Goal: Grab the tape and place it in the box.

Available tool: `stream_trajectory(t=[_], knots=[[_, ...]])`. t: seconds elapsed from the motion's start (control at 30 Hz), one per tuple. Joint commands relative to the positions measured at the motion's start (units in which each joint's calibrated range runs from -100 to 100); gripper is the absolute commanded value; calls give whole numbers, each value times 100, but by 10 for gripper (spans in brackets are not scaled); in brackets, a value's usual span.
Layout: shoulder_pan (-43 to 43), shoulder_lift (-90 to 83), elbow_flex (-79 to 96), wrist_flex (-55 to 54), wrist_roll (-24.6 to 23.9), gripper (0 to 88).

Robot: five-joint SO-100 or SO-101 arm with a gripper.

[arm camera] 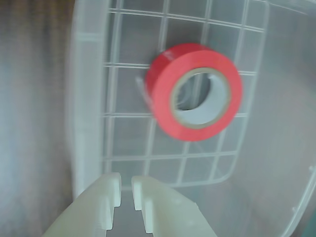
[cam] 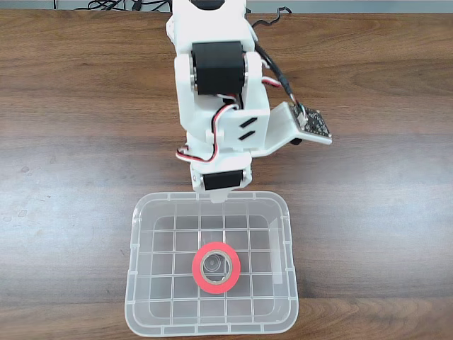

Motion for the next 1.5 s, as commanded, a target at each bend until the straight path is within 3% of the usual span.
stream_trajectory(t=[0.0, 0.13, 0.5, 0.97, 1.23, 1.47], knots=[[16, -1343, -347, 508, -64, 13], [31, -2132, 441, 508, -53, 12], [16, -5366, 5075, 440, -37, 13], [23, -8680, 10997, -2154, -32, 12], [16, -10434, 13100, -3002, -6, 13], [16, -11721, 14282, -3096, 163, 12]])
